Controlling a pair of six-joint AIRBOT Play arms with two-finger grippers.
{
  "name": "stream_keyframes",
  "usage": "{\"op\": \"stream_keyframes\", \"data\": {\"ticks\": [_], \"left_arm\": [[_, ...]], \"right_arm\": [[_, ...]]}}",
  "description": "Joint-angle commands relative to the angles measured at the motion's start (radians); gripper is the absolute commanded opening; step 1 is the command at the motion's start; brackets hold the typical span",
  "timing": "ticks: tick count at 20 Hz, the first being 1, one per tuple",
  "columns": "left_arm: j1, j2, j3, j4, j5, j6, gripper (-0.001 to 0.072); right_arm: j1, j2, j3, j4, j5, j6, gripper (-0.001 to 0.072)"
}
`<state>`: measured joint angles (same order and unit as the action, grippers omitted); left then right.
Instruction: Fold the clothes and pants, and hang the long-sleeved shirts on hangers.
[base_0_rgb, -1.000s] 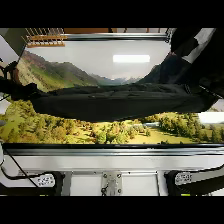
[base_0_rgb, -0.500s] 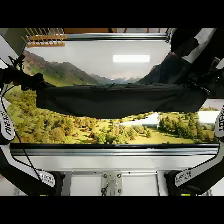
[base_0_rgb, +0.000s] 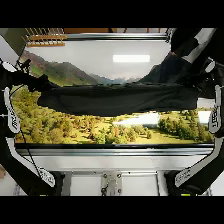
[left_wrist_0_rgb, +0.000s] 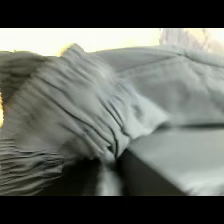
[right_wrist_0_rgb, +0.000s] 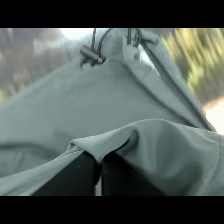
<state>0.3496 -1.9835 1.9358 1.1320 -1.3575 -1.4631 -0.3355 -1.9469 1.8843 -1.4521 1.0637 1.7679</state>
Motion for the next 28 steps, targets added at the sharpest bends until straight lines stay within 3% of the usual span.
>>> {"op": "stream_keyframes", "data": {"ticks": [1, 2, 3, 6, 8, 11, 13, 16, 20, 23, 26, 28], "left_arm": [[-0.002, -0.017, 0.002, -0.064, 0.066, -0.043, 0.0639], [-0.002, -0.009, 0.003, -0.063, 0.1, -0.084, 0.0677], [-0.002, 0.004, 0.003, -0.063, 0.134, -0.119, 0.0677], [0.013, 0.091, 0.002, -0.054, 0.219, -0.139, 0.0677], [0.043, 0.164, 0.0, -0.045, 0.207, -0.138, 0.0672], [0.08, 0.245, -0.032, 0.106, 0.073, -0.14, 0.0672], [0.097, 0.32, -0.177, 0.153, 0.052, -0.139, 0.0672], [0.114, 0.448, -0.518, 0.139, 0.133, -0.142, 0.0672], [0.114, 0.566, -0.915, -0.066, 0.383, -0.136, 0.0673], [0.113, 0.552, -1.032, -0.235, 0.484, -0.056, 0.0672], [0.093, 0.495, -1.043, -0.356, 0.494, 0.043, 0.0672], [0.069, 0.474, -1.041, -0.372, 0.514, 0.061, 0.0672]], "right_arm": [[0.007, -0.018, 0.0, 0.145, -0.123, 0.002, 0.031], [0.006, -0.017, 0.001, 0.2, -0.168, 0.002, 0.0559], [0.004, -0.011, 0.001, 0.26, -0.205, 0.001, 0.0656], [-0.011, 0.04, 0.001, 0.381, -0.262, -0.042, 0.0652], [-0.027, 0.096, 0.0, 0.37, -0.174, -0.137, 0.0652], [-0.058, 0.181, -0.06, 0.307, 0.032, -0.234, 0.0652], [-0.089, 0.271, -0.202, 0.241, 0.073, -0.238, 0.0652], [-0.163, 0.429, -0.49, 0.237, 0.029, -0.218, 0.0652], [-0.259, 0.519, -0.784, 0.28, -0.02, -0.118, 0.0653], [-0.265, 0.487, -0.879, 0.404, -0.11, -0.123, 0.0654], [-0.213, 0.421, -0.889, 0.528, -0.178, -0.2, 0.0654], [-0.166, 0.388, -0.889, 0.631, -0.228, -0.265, 0.0654]]}}
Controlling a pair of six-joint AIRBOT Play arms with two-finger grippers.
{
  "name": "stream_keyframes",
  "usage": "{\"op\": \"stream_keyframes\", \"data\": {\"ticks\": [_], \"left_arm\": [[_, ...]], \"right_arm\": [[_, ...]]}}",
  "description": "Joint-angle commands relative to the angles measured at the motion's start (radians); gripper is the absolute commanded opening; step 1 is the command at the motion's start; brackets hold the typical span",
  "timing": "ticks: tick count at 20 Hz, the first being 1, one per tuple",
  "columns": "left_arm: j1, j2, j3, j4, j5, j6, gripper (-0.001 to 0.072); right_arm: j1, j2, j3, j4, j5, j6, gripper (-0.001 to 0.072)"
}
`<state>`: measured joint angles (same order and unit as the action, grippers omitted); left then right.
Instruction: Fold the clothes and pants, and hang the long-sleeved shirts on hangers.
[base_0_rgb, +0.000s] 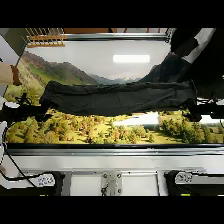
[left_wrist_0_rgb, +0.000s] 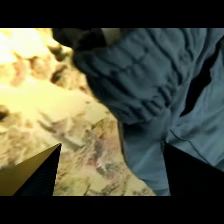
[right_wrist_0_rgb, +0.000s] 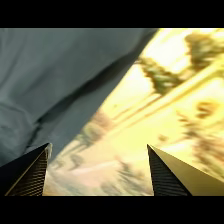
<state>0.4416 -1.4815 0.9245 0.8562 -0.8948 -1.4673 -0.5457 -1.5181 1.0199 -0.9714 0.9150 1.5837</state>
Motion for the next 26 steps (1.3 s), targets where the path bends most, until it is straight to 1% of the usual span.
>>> {"op": "stream_keyframes", "data": {"ticks": [1, 5, 9, 10, 11, 12, 13, 15, 17, 19, 22, 24, 26], "left_arm": [[-0.038, -0.037, -0.025, -0.096, 0.063, 0.065, 0.0672], [-0.073, -0.068, 0.018, -0.091, 0.093, 0.065, 0.0672], [-0.08, -0.132, 0.093, -0.09, 0.054, 0.064, 0.0661], [-0.08, -0.145, 0.11, -0.09, 0.035, 0.064, 0.0463], [-0.078, -0.156, 0.126, -0.089, 0.018, 0.064, 0.0282], [-0.075, -0.159, 0.141, -0.088, 0.005, 0.066, 0.0111], [-0.068, -0.159, 0.157, -0.073, -0.006, 0.066, 0.0019], [-0.041, -0.152, 0.204, -0.028, -0.068, 0.066, 0.0019], [0.002, -0.122, 0.244, 0.027, -0.125, 0.066, 0.0018], [0.045, -0.072, 0.248, 0.092, -0.159, 0.066, 0.0019], [0.101, 0.028, 0.157, 0.177, -0.167, 0.069, 0.0019], [0.14, 0.095, 0.06, 0.2, -0.172, 0.116, 0.0018], [0.171, 0.148, -0.023, 0.232, -0.187, 0.137, 0.0019]], "right_arm": [[0.069, -0.054, -0.024, 0.183, -0.107, -0.095, 0.0654], [0.154, -0.089, -0.024, 0.21, -0.212, -0.096, 0.0653], [0.193, -0.097, -0.023, 0.209, -0.266, -0.096, 0.0639], [0.194, -0.097, -0.023, 0.209, -0.272, -0.096, 0.0455], [0.192, -0.097, -0.023, 0.209, -0.276, -0.096, 0.0225], [0.192, -0.094, -0.023, 0.207, -0.28, -0.096, 0.0068], [0.19, -0.085, -0.023, 0.194, -0.28, -0.096, 0.002], [0.19, -0.047, -0.022, 0.132, -0.265, -0.095, 0.0019], [0.191, 0.01, -0.023, 0.023, -0.204, -0.08, 0.0018], [0.199, 0.071, -0.029, -0.137, -0.096, -0.034, 0.0018], [0.235, 0.18, -0.109, -0.343, 0.023, 0.021, 0.0018], [0.261, 0.277, -0.21, -0.364, 0.053, 0.029, 0.0019], [0.277, 0.376, -0.315, -0.361, 0.093, 0.029, 0.0019]]}}
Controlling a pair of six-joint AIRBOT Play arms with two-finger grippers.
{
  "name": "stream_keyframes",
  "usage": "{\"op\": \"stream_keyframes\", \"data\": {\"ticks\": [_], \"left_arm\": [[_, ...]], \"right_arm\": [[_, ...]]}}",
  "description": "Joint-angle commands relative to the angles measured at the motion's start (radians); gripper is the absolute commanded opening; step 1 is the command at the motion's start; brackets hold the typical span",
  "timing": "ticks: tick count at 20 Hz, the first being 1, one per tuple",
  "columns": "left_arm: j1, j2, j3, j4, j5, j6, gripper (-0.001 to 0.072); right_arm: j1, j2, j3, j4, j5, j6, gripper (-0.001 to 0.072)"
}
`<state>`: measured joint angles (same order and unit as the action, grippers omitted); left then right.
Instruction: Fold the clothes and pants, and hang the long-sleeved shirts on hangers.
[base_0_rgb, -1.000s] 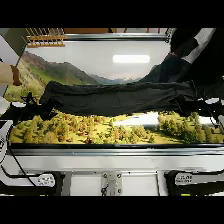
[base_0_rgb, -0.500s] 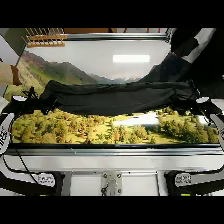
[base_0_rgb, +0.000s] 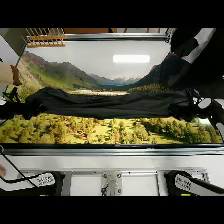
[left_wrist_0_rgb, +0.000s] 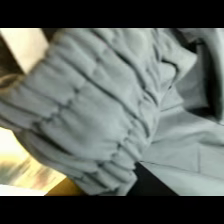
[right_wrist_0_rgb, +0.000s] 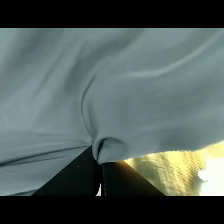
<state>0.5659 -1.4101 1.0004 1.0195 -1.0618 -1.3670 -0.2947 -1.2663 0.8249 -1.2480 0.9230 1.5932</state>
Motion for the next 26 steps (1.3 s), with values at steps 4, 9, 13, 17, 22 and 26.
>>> {"op": "stream_keyframes", "data": {"ticks": [4, 9, 13, 17, 22, 26], "left_arm": [[0.104, 0.177, -0.245, 0.134, -0.026, 0.063, 0.0019], [0.138, 0.277, -0.29, 0.128, -0.03, 0.057, 0.0618], [0.053, 0.386, -0.148, 0.104, -0.087, 0.055, 0.0618], [-0.154, 0.442, -0.03, 0.103, -0.112, 0.013, 0.0027], [-0.558, 0.365, 0.058, 0.101, -0.129, -0.047, 0.0019], [-0.847, 0.177, 0.176, 0.044, -0.119, -0.081, 0.0019]], "right_arm": [[0.029, 0.277, -0.266, -0.085, 0.189, 0.019, 0.0021], [0.028, 0.341, -0.25, -0.084, 0.24, 0.014, 0.0557], [-0.016, 0.346, -0.029, -0.139, 0.389, -0.027, 0.072], [-0.214, 0.286, 0.159, -0.165, 0.401, -0.066, 0.0719], [-0.494, -0.013, 0.272, -0.125, 0.392, -0.186, 0.072], [-0.652, -0.259, 0.313, 0.069, 0.405, -0.358, 0.0719]]}}
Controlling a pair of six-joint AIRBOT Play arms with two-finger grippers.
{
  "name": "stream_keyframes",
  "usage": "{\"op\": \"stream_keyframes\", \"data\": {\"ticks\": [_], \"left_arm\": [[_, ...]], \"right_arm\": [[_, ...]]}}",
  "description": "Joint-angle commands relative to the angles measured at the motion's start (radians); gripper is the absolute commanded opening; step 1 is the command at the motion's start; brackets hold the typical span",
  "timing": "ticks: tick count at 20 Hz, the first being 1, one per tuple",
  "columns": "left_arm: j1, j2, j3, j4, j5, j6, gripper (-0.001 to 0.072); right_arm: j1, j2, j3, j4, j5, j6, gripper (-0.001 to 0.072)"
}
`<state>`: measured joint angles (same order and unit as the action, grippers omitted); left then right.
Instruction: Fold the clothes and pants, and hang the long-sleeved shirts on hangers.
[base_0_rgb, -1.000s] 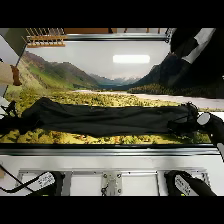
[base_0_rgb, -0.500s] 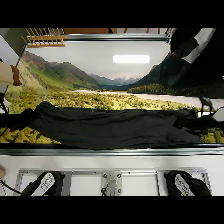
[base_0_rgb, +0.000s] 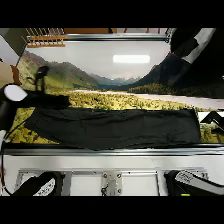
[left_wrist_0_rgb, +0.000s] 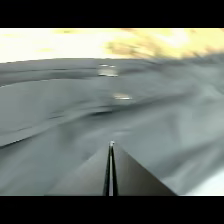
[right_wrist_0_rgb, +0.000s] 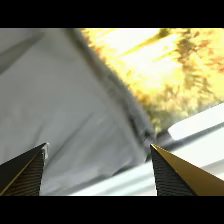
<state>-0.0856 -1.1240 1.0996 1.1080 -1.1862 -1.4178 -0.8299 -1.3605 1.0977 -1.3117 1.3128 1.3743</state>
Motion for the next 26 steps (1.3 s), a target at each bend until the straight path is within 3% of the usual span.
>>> {"op": "stream_keyframes", "data": {"ticks": [1, 7, 11, 20, 22, 23, 24, 26], "left_arm": [[-0.248, -0.161, 0.113, -0.079, 0.01, -0.03, 0.0019], [-0.438, -0.422, 0.349, -0.116, -0.016, -0.03, 0.0019], [-0.473, -0.492, 0.418, -0.116, -0.071, -0.03, 0.0019], [-0.474, -0.498, 0.413, -0.115, -0.03, -0.03, 0.0019], [-0.474, -0.498, 0.413, -0.115, -0.01, -0.03, 0.0018], [-0.474, -0.499, 0.413, -0.115, 0.001, -0.031, 0.0019], [-0.475, -0.5, 0.413, -0.115, 0.016, -0.032, 0.0018], [-0.492, -0.514, 0.414, -0.115, 0.072, -0.039, 0.0018]], "right_arm": [[-0.138, -0.209, 0.054, 0.178, 0.024, -0.202, 0.072], [-0.144, -0.36, 0.104, 0.343, 0.057, -0.449, 0.072], [-0.108, -0.42, 0.104, 0.367, 0.102, -0.463, 0.0719], [0.088, -0.43, 0.103, 0.336, 0.187, -0.447, 0.0697], [0.124, -0.425, 0.103, 0.309, 0.189, -0.443, 0.0213], [0.135, -0.416, 0.104, 0.299, 0.189, -0.431, 0.0085], [0.142, -0.396, 0.104, 0.28, 0.189, -0.405, 0.0039], [0.155, -0.327, 0.105, 0.195, 0.187, -0.336, 0.0019]]}}
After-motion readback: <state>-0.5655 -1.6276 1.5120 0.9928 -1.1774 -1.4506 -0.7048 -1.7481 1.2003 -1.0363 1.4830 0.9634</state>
